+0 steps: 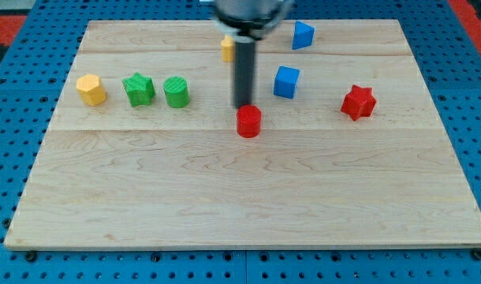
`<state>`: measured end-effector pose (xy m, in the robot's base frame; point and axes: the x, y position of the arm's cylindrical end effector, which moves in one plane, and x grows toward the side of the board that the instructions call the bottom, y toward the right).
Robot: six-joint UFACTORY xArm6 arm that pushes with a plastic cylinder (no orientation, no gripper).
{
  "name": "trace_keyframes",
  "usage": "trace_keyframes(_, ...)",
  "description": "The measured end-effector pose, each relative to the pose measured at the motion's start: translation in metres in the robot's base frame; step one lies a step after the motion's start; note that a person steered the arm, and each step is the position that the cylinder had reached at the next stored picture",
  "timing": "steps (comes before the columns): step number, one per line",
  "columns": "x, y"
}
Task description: Push the blue blocks and yellow blocks into each other
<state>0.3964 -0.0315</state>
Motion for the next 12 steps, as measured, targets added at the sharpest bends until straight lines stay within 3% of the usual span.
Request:
trace_keyframes(4,0.007,-0.227)
trace_keyframes(5,-0.031,-0.224)
trace_keyframes(8,-0.084,0.004)
trace_keyframes(9,-0.061,-0.013)
trace_keyframes(11,-0.094,0.110)
trace_keyframes(12,-0.041,0.153)
